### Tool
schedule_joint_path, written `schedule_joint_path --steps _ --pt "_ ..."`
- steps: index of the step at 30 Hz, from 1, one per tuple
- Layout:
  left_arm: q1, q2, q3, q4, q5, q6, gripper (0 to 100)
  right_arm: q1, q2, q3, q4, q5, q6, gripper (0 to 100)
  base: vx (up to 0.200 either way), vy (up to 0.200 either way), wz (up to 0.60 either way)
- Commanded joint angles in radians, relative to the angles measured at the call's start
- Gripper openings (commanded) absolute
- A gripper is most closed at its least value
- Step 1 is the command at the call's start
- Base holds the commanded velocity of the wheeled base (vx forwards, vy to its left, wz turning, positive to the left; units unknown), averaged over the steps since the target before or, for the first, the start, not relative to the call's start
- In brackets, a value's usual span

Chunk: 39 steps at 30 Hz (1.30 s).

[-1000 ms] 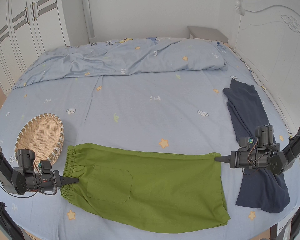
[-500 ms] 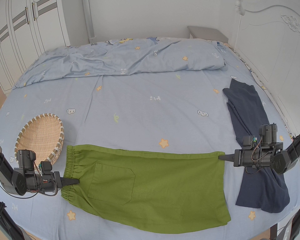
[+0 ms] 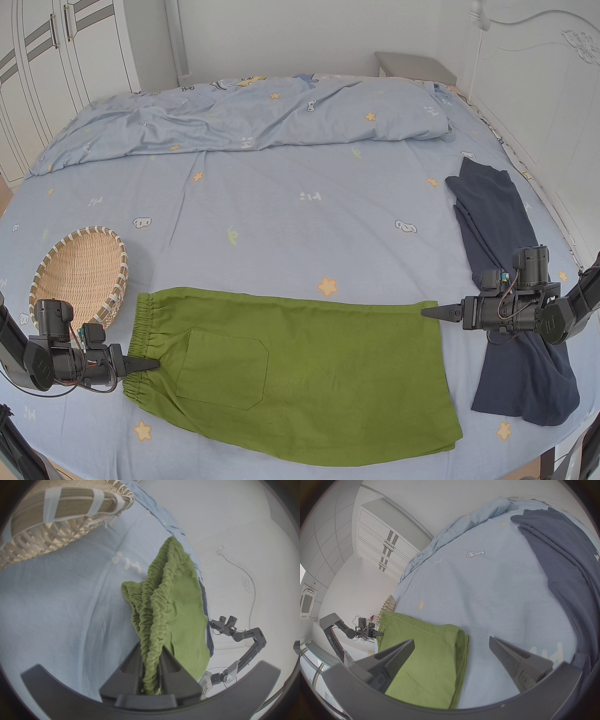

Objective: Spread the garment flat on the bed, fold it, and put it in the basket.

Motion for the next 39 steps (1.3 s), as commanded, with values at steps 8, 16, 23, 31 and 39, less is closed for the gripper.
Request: schedule_joint_path --steps 8,16,23,31,39 --pt "-0.011 -0.262 -0.178 0.425 0.111 -0.001 0 -0.034 -0.083 -0.008 0.008 0.002 0.033 100 0.000 0.000 0.00" --pt "0.085 -0.376 -0.411 0.945 0.121 0.218 0 -0.045 -0.132 -0.003 0.036 0.002 0.037 100 0.000 0.000 0.00" --pt "0.164 -0.388 -0.503 1.103 0.157 0.301 0 -0.045 -0.143 -0.002 0.040 0.002 0.037 100 0.000 0.000 0.00" --pt "0.164 -0.407 -0.500 1.107 0.160 0.301 0 -0.045 -0.142 -0.002 0.040 0.002 0.037 100 0.000 0.000 0.00" --pt "-0.011 -0.506 -0.506 1.112 0.307 0.286 0 -0.045 -0.142 -0.003 0.039 0.002 0.037 100 0.000 0.000 0.00"
